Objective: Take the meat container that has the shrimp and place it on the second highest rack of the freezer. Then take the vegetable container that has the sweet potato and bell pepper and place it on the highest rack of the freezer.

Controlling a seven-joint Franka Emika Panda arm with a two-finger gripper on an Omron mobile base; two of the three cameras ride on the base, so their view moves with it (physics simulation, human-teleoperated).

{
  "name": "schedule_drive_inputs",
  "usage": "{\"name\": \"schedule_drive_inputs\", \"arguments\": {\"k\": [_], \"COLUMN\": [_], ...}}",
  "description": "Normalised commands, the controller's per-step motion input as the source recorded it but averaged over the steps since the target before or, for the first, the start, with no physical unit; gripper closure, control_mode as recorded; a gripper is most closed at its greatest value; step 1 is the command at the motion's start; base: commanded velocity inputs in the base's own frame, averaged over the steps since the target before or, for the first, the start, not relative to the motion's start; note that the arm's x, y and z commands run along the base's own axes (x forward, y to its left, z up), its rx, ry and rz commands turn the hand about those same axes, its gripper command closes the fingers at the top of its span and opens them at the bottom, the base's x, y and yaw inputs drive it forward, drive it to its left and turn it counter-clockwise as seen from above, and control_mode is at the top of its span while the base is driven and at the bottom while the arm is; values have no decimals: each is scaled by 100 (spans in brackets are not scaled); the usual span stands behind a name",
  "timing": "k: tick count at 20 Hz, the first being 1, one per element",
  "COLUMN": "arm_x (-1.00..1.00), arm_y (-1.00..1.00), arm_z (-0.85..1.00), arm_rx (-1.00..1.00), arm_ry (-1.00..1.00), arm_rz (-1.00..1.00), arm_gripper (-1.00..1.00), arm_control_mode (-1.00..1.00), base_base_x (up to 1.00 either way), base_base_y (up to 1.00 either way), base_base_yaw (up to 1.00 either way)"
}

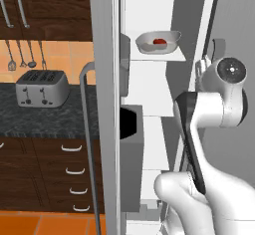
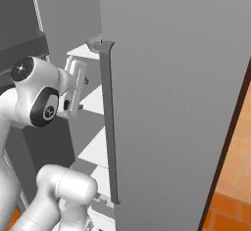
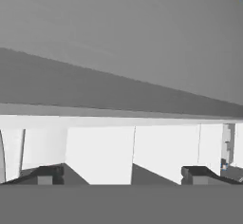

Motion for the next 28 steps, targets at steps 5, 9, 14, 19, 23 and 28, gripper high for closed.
{"name": "schedule_drive_inputs", "arguments": {"k": [5, 9, 14, 19, 23, 28], "arm_x": [-60, 0, 0, 0, 0, 0], "arm_y": [-6, 0, 0, 0, 0, 0], "arm_z": [-60, 0, 0, 0, 0, 0], "arm_rx": [0, 0, 0, 0, 0, 0], "arm_ry": [33, 0, 0, 0, 0, 0], "arm_rz": [-6, 0, 0, 0, 0, 0], "arm_gripper": [-100, -100, -100, -100, -100, -100], "arm_control_mode": [100, 100, 100, 100, 100, 100], "base_base_x": [-40, -100, -67, -8, -9, 9], "base_base_y": [-23, -69, -29, 0, 14, 42], "base_base_yaw": [-1, 15, 78, 100, 100, 82]}}
